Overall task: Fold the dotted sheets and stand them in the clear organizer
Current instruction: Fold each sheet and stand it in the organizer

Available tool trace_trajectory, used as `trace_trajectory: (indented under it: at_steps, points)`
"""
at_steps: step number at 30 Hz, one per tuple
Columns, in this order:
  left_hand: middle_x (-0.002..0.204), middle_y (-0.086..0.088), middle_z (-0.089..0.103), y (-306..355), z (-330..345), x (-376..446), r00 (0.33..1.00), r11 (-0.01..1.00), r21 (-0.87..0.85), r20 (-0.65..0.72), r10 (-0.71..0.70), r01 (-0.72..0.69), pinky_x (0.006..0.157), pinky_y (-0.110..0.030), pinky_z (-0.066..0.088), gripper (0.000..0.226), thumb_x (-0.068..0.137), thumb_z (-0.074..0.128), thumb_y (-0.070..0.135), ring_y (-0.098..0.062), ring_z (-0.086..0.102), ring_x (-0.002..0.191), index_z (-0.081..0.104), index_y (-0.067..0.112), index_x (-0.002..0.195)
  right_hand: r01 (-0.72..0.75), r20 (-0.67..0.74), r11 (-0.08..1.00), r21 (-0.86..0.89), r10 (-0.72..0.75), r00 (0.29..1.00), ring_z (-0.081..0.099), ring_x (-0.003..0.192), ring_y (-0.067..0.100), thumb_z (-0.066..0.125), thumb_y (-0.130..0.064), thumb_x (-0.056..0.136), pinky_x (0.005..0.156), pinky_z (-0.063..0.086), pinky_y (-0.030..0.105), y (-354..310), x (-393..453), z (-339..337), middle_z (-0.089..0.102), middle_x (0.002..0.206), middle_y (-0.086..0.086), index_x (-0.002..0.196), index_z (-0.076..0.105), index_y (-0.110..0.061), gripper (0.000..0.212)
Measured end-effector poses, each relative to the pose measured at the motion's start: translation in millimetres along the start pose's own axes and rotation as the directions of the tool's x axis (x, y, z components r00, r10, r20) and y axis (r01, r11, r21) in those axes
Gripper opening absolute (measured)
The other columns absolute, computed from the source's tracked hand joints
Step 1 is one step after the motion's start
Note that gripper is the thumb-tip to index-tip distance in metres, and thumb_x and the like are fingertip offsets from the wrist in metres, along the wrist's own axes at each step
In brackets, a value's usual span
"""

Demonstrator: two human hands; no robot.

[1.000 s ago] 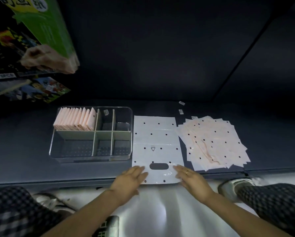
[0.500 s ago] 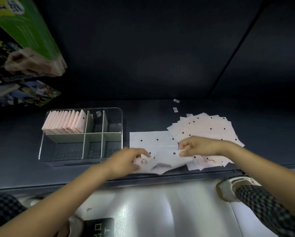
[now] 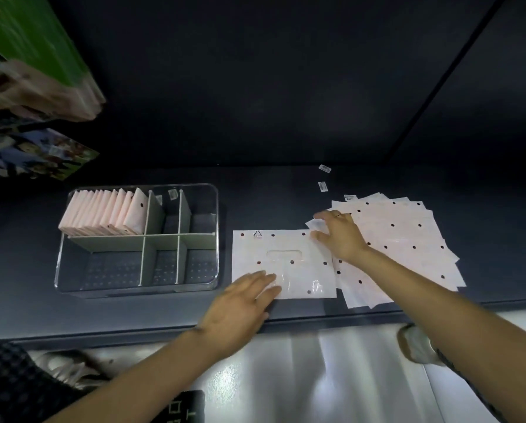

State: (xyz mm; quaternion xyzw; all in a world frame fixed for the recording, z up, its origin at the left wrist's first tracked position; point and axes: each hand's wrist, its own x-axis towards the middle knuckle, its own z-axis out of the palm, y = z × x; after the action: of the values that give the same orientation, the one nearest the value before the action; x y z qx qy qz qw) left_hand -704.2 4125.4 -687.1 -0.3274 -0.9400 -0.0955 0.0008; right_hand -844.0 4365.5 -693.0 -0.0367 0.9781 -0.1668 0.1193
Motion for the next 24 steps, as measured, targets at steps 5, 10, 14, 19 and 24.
trace_trajectory:
  at_steps: [5,10,14,19,24]
  points:
    - [0.146,-0.002,0.042,0,24,-13,0.986,0.994,0.11,0.164,-0.02,0.002,0.11,-0.036,0.034,0.071,0.08,0.066,0.054,-0.018,0.041,0.134,0.05,0.015,0.137,0.384,-0.147,0.918,-0.098,-0.395,0.907,0.047,0.127,0.029,0.058,-0.015,0.092,0.109,0.034,0.037,-3,-66,30,0.054,0.134,0.011,0.129,0.054,-0.007,0.038]
    - [0.155,-0.005,0.02,1,34,-16,0.958,0.983,0.174,0.267,-0.108,0.063,0.116,-0.041,0.016,0.077,0.09,0.045,0.06,-0.021,0.021,0.143,0.027,0.013,0.148,0.591,0.015,0.732,-0.338,-0.624,0.781,0.054,0.123,0.019,0.074,-0.035,0.078,0.101,0.044,0.04,-3,-112,72,0.057,0.133,0.002,0.126,0.06,-0.012,0.054]
    - [0.147,-0.005,0.039,-6,33,-24,0.954,0.978,0.203,0.28,-0.106,0.049,0.11,-0.038,0.032,0.072,0.087,0.044,0.064,-0.019,0.039,0.135,0.045,0.014,0.139,0.573,0.051,0.704,-0.419,-0.612,0.789,0.051,0.126,0.019,0.068,-0.043,0.081,0.104,0.041,0.04,22,-116,70,0.053,0.137,0.001,0.129,0.057,-0.013,0.058]
    - [0.156,-0.006,0.011,-27,34,-43,0.958,0.977,0.2,0.254,-0.13,0.08,0.118,-0.038,0.006,0.074,0.093,0.014,0.06,-0.018,0.015,0.145,0.022,0.011,0.149,0.532,0.045,0.693,-0.487,-0.588,0.808,0.053,0.124,0.021,0.038,-0.041,0.092,0.112,0.029,0.041,63,-121,46,0.055,0.135,0.002,0.125,0.06,-0.01,0.051]
    - [0.156,-0.007,0.021,-25,31,-42,0.95,0.979,0.121,0.248,-0.192,0.166,0.117,-0.036,0.008,0.072,0.094,0.027,0.06,-0.02,0.02,0.144,0.033,0.01,0.146,0.55,-0.098,0.756,-0.356,-0.615,0.783,0.066,0.103,0.022,0.081,-0.03,0.071,0.092,0.052,0.038,39,-113,49,0.067,0.116,0.004,0.102,0.072,-0.012,0.037]
